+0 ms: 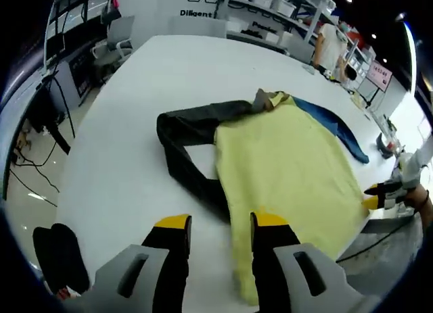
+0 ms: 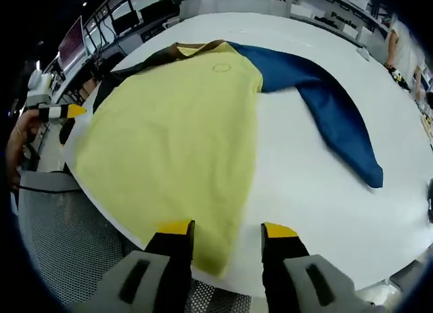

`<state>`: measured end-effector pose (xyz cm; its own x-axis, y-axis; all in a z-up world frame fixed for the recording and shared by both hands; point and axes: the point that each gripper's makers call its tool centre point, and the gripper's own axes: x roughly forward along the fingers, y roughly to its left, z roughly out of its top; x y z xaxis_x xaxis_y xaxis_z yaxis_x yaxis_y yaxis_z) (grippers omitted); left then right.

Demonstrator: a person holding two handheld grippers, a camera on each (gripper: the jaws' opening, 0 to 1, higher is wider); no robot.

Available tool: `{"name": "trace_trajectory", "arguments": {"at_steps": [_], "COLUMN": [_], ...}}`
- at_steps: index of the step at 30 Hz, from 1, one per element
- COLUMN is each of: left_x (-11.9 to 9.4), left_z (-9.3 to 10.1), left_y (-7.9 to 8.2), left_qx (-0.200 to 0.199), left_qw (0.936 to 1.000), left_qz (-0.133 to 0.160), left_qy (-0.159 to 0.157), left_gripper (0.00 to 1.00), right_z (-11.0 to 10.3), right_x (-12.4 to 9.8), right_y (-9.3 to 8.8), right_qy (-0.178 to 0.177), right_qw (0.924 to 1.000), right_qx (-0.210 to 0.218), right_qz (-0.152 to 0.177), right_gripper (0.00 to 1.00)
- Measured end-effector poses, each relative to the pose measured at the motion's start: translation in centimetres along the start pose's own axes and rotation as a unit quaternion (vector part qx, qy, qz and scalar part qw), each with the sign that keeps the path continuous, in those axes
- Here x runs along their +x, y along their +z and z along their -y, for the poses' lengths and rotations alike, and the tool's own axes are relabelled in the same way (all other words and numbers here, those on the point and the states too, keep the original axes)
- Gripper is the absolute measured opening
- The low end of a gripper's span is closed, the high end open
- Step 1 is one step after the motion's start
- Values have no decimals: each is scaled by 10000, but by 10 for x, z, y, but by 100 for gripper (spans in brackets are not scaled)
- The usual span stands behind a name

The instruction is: Fold the garment on the visible template until the final outline fits inside the template.

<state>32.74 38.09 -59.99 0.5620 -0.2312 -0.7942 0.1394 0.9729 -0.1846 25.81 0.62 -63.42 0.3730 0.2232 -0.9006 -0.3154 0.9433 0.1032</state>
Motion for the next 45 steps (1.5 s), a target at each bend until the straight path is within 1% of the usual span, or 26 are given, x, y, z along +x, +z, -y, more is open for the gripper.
{"name": "trace_trajectory", "arguments": {"at_steps": [1, 2, 3, 5, 6, 7, 8, 9, 12, 13, 15, 17, 20, 21, 22, 23, 24, 25, 27, 31, 35, 37, 39, 41, 43, 45], "left_x": [2, 9, 11, 17, 20, 25, 27, 30, 35, 38, 42, 46, 50, 51, 50, 50, 50, 50, 49, 45, 40, 37, 33, 28, 25, 23], "left_z": [-2, -9, -12, -18, -21, -24, -24, -24, -23, -23, -22, -21, -21, -23, -28, -30, -30, -30, -30, -32, -44, -52, -59, -70, -80, -90], "left_y": [2, 8, 10, 15, 13, 13, 14, 15, 15, 17, 18, 17, 16, 14, 15, 13, 14, 15, 15, 20, 25, 29, 34, 39, 42, 44], "left_qx": [5, -111, -171, -92, -153, -190, -252, -399, -553, -581, -597, -617, -604, -510, -192, -144, -278, -312, -320, -161, -23, 73, 278, 583, 751, 773], "left_qw": [10000, 9999, 9997, 9995, 9994, 9993, 9992, 9988, 9982, 9981, 9980, 9978, 9978, 9981, 9988, 9985, 9984, 9984, 9985, 9988, 9982, 9976, 9964, 9935, 9901, 9867], "left_qz": [6, 45, 69, 111, 28, -14, -2, -9, -35, 5, 15, -29, -92, -159, -173, -232, -220, -216, -218, -194, -213, -205, -223, -283, -395, -516], "left_qy": [30, 118, 151, 266, 320, 325, 310, 293, 229, 224, 219, 223, 243, 317, 416, 466, 443, 415, 389, 424, 563, 661, 766, 931, 1122, 1335], "left_gripper": [33, 33, 33, 31, 30, 29, 28, 28, 27, 26, 24, 19, 13, 10, 6, 3, 2, 2, 0, 0, 0, 0, 0, 0, 0, 0], "right_z": [1, 2, 2, 0, -2, -5, -7, -8, -12, -15, -19, -22, -32, -37, -41, -44, -48, -51, -54, -59, -61, -61, -61, -61, -61, -61], "right_x": [0, 0, 0, -1, -1, -1, -2, -2, -4, -3, 0, 5, 5, 6, 6, 9, 10, 14, 22, 28, 28, 27, 27, 27, 27, 27], "right_y": [5, 10, 15, 27, 31, 39, 43, 50, 62, 66, 67, 68, 76, 77, 79, 78, 78, 76, 69, 63, 61, 61, 61, 61, 61, 61], "right_qy": [5, 11, 6, 93, 157, 273, 326, 369, 404, 440, 516, 580, 769, 858, 932, 992, 1055, 1110, 1125, 1163, 1171, 1192, 1201, 1200, 1200, 1203], "right_qw": [10000, 9998, 9995, 9980, 9972, 9951, 9939, 9916, 9871, 9846, 9839, 9840, 9788, 9775, 9755, 9751, 9746, 9750, 9789, 9805, 9813, 9812, 9814, 9816, 9815, 9814], "right_qx": [18, 36, 61, 97, 138, 248, 303, 313, 50, -28, 27, 102, 47, 72, 42, 51, 55, 60, 107, 116, 66, 84, 83, 87, 98, 94], "right_qz": [92, 185, 311, 626, 722, 917, 1012, 1201, 1550, 1689, 1709, 1683, 1896, 1926, 1991, 1983, 1976, 1924, 1703, 1581, 1528, 1518, 1494, 1484, 1488, 1494], "right_gripper": [43, 45, 49, 55, 59, 60, 61, 62, 62, 63, 67, 69, 71, 71, 72, 72, 73, 73, 73, 73, 75, 75, 75, 75, 75, 75]}}
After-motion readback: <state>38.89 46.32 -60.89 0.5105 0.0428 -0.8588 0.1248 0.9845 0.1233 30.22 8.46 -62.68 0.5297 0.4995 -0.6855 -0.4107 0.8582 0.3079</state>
